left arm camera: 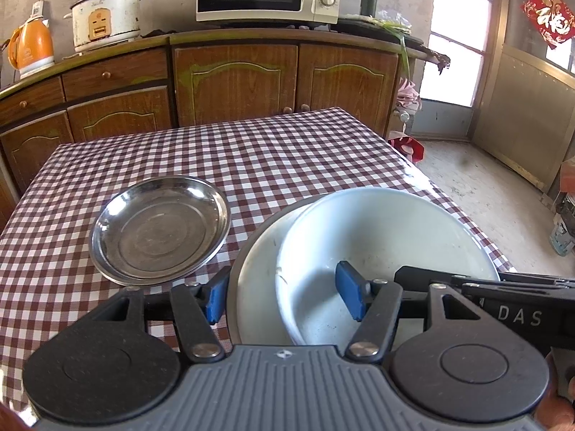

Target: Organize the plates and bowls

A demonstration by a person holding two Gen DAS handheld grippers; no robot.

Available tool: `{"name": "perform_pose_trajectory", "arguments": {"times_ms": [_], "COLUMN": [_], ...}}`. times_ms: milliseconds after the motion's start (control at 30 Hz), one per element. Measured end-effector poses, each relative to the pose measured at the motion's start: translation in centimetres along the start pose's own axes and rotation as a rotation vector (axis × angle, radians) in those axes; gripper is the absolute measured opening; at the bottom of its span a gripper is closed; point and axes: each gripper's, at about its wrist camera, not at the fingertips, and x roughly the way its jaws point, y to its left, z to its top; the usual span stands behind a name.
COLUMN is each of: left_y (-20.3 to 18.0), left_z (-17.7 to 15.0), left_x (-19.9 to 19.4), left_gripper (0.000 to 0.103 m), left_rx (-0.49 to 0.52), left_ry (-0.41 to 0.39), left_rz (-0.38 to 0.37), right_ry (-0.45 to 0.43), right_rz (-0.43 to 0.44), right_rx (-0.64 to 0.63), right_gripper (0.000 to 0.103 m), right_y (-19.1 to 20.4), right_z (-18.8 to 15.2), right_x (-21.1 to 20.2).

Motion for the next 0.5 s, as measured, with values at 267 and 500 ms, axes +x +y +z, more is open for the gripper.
{"name": "perform_pose_trajectory", "arguments": {"times_ms": [267,500], "left_y": [1.2,2.1], "left_z": [-0.2,-0.2], "left_x": [-0.6,-1.3], "left_gripper": [0.063,0.063], "left_rx": [-0.017,-0.034], "left_ry": [-0.001,-0.012], "left_rz": [0.022,0.049], "right_ry": [0.012,0.019], "right_rz": [0.021,0.043], "right_rx": [-0.021,-0.037], "right_gripper": [0.050,0.050], "right_y": [1.2,2.5], "right_z": [-0.1,0.1], "right_x": [0.3,0.9]}}
